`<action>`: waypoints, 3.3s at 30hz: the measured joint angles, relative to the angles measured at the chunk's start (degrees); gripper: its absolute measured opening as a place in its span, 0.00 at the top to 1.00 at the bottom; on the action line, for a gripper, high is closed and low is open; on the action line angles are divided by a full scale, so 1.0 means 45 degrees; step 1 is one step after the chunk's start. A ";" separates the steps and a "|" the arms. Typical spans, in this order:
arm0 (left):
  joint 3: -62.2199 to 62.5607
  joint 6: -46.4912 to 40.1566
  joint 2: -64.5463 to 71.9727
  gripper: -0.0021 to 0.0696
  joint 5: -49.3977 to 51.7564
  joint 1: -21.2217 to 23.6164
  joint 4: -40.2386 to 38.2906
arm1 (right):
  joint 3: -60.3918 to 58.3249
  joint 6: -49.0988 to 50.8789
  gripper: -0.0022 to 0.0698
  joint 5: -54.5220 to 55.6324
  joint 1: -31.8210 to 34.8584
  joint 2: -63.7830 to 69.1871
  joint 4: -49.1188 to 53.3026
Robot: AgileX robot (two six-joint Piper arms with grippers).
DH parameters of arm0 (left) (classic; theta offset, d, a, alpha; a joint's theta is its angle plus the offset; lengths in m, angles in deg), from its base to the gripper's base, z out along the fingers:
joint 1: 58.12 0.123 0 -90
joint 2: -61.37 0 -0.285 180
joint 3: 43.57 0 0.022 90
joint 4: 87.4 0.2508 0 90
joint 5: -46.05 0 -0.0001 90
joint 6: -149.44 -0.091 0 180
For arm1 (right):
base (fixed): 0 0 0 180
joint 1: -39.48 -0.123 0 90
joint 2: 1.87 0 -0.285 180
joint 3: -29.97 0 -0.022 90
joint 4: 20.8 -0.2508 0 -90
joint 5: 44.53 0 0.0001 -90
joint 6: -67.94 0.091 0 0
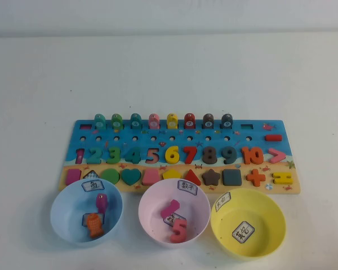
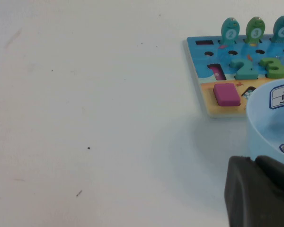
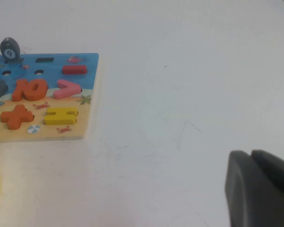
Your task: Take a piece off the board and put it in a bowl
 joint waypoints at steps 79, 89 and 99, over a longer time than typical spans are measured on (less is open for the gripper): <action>2.3283 -0.2651 2.3871 0.98 1.1081 -0.3204 0.0153 | 0.0000 0.0000 0.99 0.0000 0.0000 0.0000 0.0000; 2.5934 -0.2254 2.6534 0.98 1.1058 -0.3602 -0.0082 | 0.0000 0.0000 0.99 0.0000 0.0000 0.0000 0.0000; 2.5961 -0.1718 2.7092 0.74 1.1058 -0.3602 -0.0185 | 0.0000 0.0000 0.99 0.0000 0.0000 0.0000 0.0000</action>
